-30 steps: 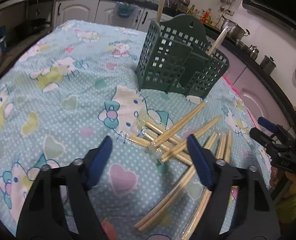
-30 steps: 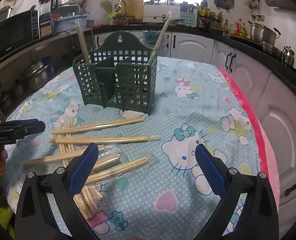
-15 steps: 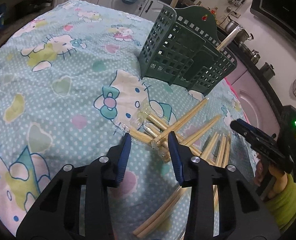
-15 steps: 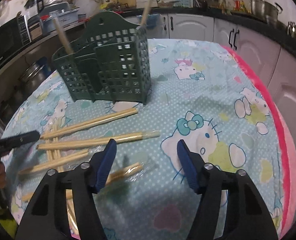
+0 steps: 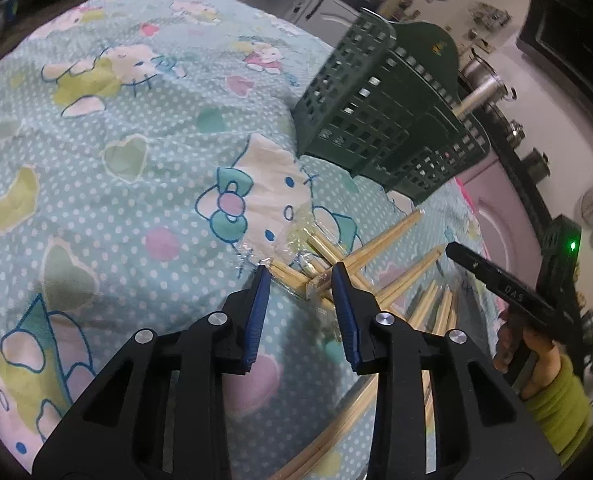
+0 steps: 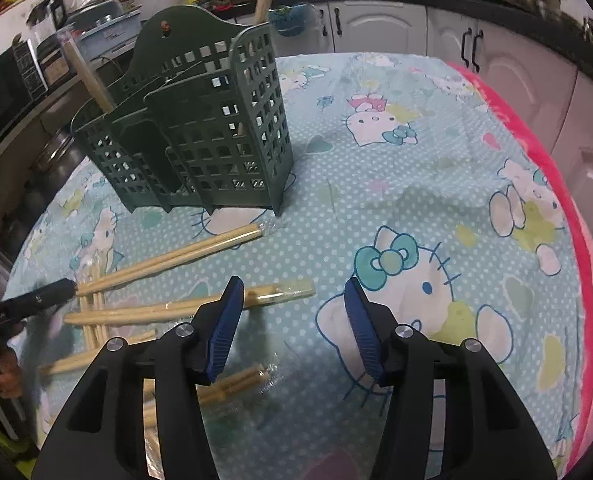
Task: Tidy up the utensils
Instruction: 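Close the left tool on a chopstick while the right tool grasps another chopstick, then lift both held chopsticks and carry them above the green caddy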
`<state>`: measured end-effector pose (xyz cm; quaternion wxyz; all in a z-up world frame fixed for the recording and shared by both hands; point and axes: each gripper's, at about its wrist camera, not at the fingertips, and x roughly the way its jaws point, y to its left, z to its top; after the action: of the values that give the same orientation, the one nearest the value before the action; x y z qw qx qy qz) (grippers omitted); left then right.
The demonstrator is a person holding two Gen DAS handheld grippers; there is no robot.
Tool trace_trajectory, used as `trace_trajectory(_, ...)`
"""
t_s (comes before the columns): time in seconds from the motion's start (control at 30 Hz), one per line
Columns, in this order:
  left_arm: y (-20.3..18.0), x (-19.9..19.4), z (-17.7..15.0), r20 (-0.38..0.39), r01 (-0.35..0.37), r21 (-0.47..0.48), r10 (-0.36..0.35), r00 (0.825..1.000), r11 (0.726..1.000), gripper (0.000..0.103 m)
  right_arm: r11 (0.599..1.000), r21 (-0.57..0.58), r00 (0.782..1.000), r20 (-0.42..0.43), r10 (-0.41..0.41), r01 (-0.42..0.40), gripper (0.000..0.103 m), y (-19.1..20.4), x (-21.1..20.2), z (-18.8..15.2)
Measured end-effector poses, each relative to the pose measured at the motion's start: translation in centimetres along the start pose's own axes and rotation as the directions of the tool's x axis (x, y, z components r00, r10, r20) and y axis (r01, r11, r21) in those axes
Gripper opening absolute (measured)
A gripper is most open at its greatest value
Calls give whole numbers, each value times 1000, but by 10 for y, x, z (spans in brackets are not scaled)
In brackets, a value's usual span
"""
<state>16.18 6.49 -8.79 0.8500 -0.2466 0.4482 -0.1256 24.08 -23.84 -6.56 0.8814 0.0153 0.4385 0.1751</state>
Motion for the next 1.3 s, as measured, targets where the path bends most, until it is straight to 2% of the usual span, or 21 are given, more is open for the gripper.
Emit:
trace_trajectory(0.13,4,-6,3,10,-13,-32,14,1000,999,27,999,33,1000,-30,7,-6,50,-2,6,4)
trace_trajectory(0.2,6,-9,4,21,-46,-38,47,999,998,32,999,47,999,-42,11,-9,48,-3,11,4)
trace_trajectory(0.27,9,-11,6,26,-77,-43,78,997,996,32,998,64,999,-48,26,-22,46,-4,14,3)
trace_trajectory(0.4,7,-3,9,17,-115,-34,116,993,993,32,997,68,999,-33,39,-37,31,-5,16,2)
trace_trajectory(0.53,-1,2,7,44,-164,28,163,986,986,31,998,54,999,-17,29,-28,24,-3,14,0)
trace_trajectory(0.63,-5,4,6,60,-195,56,192,980,979,28,1000,20,1000,-1,2,-2,15,1,14,-3)
trace_trajectory(0.7,-5,5,5,70,-222,73,217,974,972,20,1000,-12,1000,11,-25,25,12,5,13,-6)
trace_trajectory(0.8,-3,4,5,75,-228,73,223,972,971,12,999,-29,999,19,-37,38,3,6,11,-8)
trace_trajectory(1.0,9,-1,6,73,-171,49,167,983,984,5,999,-33,999,48,-7,9,3,2,-2,-7)
trace_trajectory(1.1,11,-3,7,74,-135,46,131,989,990,3,998,-65,1000,10,2,-2,3,3,-5,-5)
trace_trajectory(1.23,10,-6,8,81,-101,48,97,992,994,1,999,-14,1000,-3,31,-31,3,3,-13,-11)
trace_trajectory(1.27,10,-7,8,83,-94,47,90,993,994,1,999,2,999,-8,40,-40,9,4,-14,-12)
trace_trajectory(1.3,10,-8,8,84,-88,47,84,993,995,1,998,31,998,-23,57,-56,19,3,-12,-13)
